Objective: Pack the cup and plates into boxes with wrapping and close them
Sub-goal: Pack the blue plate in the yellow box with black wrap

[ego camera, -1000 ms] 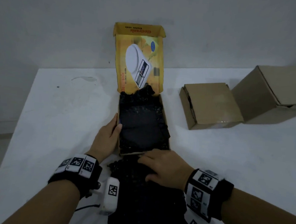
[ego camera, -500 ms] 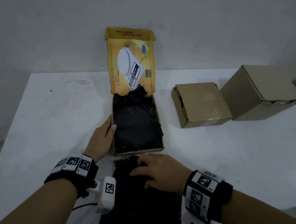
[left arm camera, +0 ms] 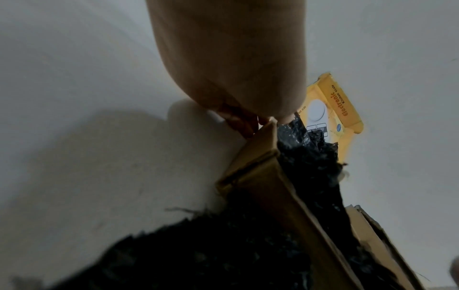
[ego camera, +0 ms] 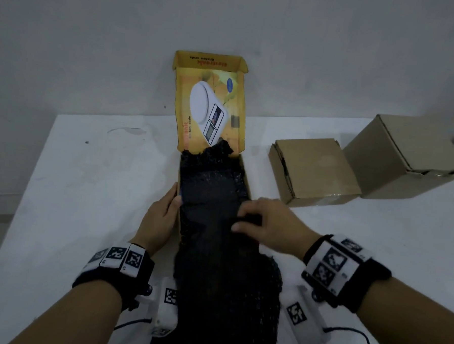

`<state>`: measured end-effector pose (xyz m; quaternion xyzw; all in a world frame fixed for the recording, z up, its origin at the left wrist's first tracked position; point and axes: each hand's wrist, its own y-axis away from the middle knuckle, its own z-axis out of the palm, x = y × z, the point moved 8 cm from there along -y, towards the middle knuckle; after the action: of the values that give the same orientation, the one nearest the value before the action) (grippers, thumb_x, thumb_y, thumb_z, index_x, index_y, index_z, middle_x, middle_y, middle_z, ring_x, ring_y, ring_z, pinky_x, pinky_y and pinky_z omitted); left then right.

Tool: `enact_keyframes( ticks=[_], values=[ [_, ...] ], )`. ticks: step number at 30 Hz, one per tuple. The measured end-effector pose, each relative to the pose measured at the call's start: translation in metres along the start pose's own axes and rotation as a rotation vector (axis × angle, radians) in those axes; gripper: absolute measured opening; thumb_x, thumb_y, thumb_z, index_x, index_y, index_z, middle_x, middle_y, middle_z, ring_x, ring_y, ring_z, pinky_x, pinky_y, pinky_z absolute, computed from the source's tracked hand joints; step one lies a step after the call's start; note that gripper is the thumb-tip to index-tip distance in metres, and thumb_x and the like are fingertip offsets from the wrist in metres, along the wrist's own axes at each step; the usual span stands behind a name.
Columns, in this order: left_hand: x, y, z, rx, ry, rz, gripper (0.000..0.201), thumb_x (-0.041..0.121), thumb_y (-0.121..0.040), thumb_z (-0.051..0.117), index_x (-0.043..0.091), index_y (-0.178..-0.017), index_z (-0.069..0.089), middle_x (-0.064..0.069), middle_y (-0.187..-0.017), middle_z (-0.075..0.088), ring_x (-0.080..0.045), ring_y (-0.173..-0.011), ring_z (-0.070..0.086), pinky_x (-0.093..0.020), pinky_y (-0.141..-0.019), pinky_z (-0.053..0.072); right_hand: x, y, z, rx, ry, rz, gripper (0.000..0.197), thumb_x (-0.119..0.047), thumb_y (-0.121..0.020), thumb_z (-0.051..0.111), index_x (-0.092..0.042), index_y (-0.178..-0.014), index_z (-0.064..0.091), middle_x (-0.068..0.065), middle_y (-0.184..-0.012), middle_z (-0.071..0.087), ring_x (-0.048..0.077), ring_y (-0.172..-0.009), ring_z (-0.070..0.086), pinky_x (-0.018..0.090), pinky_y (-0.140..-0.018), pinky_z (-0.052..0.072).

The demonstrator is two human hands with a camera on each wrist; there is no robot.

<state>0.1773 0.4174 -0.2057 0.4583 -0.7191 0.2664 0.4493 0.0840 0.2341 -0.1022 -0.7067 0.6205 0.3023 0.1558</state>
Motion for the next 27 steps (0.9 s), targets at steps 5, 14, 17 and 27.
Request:
enact_keyframes(
  ticks=[5, 14, 17, 27],
  values=[
    [-0.001, 0.004, -0.002, 0.031, 0.134, -0.098, 0.04, 0.044, -0.101, 0.018, 0.042, -0.137, 0.034, 0.018, -0.14, 0.037, 0.001, -0.131, 0.032, -0.02, -0.109, 0.023, 0.065, -0.009, -0.034, 0.446, -0.51, 0.471, 0.017, -0.022, -0.092, 0.058, -0.011, -0.08, 0.055, 0.006, -0.069, 0.059, 0.017, -0.058, 0.056, 0.024, -0.05, 0.044],
    [0.0, 0.0, -0.003, 0.047, 0.096, -0.018, 0.055, 0.054, -0.095, 0.023, 0.033, -0.145, 0.035, 0.018, -0.143, 0.041, 0.001, -0.132, 0.036, -0.008, -0.101, 0.026, 0.059, -0.023, 0.024, 0.184, -0.664, 0.782, 0.019, -0.024, -0.1, 0.042, -0.007, -0.094, 0.049, 0.011, -0.07, 0.057, 0.015, -0.039, 0.05, 0.023, -0.038, 0.033],
    [0.008, 0.001, -0.006, 0.056, 0.051, 0.014, 0.049, 0.043, -0.099, 0.029, 0.029, -0.145, 0.034, 0.02, -0.14, 0.041, 0.005, -0.128, 0.037, 0.003, -0.095, 0.025, 0.056, -0.032, 0.02, 0.086, -0.416, 0.721, 0.023, -0.031, -0.097, 0.048, -0.011, -0.087, 0.044, 0.017, -0.084, 0.066, 0.021, -0.051, 0.058, 0.025, -0.041, 0.036],
    [0.018, 0.003, -0.005, 0.056, -0.02, 0.076, 0.043, 0.034, -0.102, 0.033, 0.036, -0.145, 0.031, 0.031, -0.122, 0.048, 0.023, -0.102, 0.047, -0.002, -0.082, 0.04, 0.01, -0.068, 0.022, 0.042, 0.43, 0.101, 0.106, -0.071, -0.074, 0.055, -0.032, -0.149, -0.01, 0.01, -0.155, -0.022, 0.03, -0.144, -0.012, 0.05, -0.117, 0.009]
  ],
)
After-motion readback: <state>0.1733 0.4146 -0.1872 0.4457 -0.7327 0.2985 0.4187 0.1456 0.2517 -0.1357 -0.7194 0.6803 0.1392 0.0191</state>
